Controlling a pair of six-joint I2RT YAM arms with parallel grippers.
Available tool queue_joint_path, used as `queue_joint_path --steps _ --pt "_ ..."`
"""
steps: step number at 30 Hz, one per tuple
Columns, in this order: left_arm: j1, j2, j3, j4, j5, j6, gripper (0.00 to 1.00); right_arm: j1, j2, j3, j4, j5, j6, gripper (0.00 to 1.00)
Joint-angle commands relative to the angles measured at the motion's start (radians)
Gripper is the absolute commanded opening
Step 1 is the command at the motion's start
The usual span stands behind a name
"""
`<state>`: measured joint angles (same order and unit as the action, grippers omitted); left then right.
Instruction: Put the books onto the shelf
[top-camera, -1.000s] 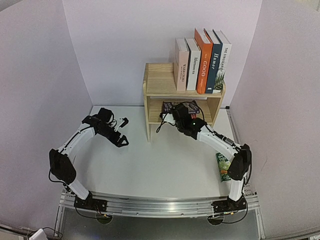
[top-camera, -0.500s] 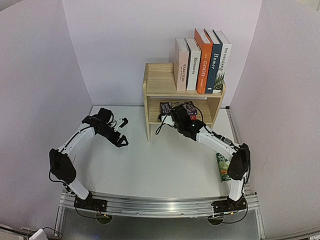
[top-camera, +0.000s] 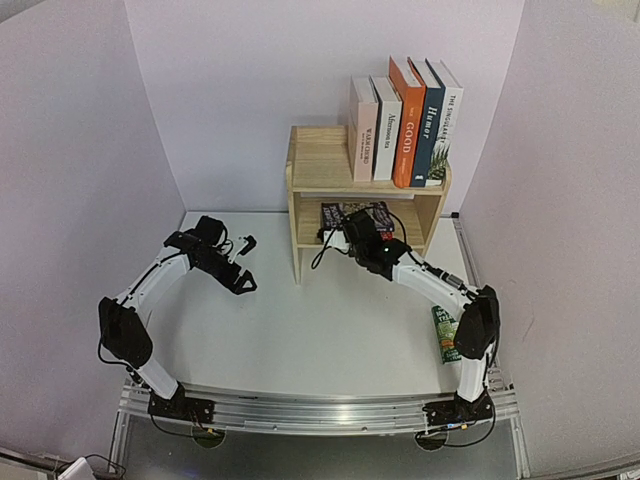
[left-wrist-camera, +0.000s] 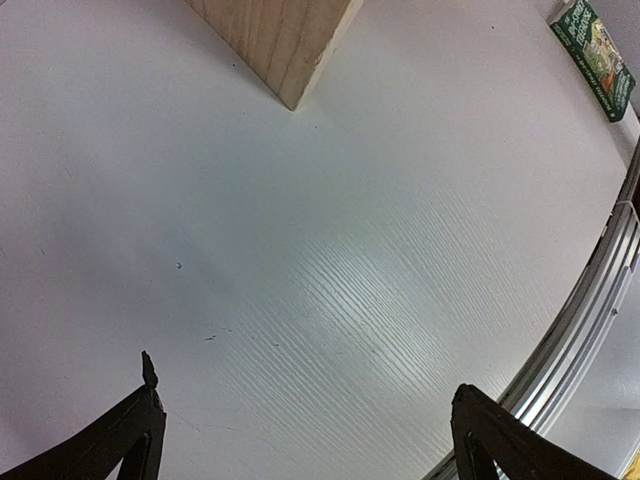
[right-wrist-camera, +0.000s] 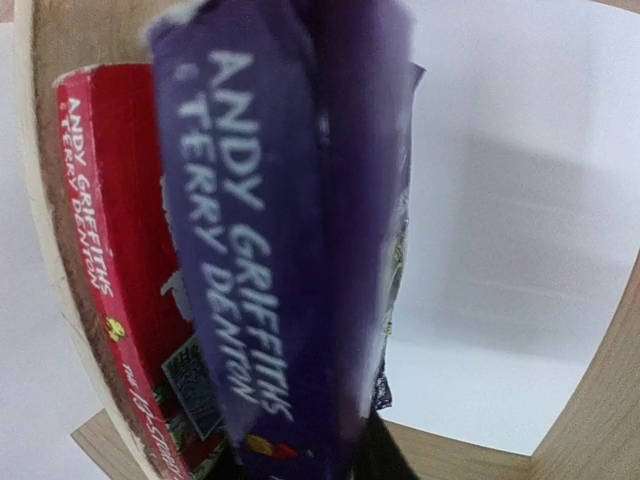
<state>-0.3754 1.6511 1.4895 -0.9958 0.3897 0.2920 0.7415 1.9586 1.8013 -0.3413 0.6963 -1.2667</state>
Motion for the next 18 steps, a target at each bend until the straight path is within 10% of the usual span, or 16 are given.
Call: queue_joint_path --steps 1,7,18 --pt "0.007 0.01 -0.007 0.013 0.008 0.013 1.0 -0.011 0.009 0.044 -0.044 -0.036 0.03 0.37" --pt "0.007 0.015 -0.008 0.015 0.006 0.013 0.99 -0.01 0.002 0.098 -0.14 -0.081 0.066 0.67" --pt "0.007 0.023 -0.011 0.013 0.012 0.013 1.0 -0.01 0.01 0.251 -0.468 -0.221 0.206 0.76"
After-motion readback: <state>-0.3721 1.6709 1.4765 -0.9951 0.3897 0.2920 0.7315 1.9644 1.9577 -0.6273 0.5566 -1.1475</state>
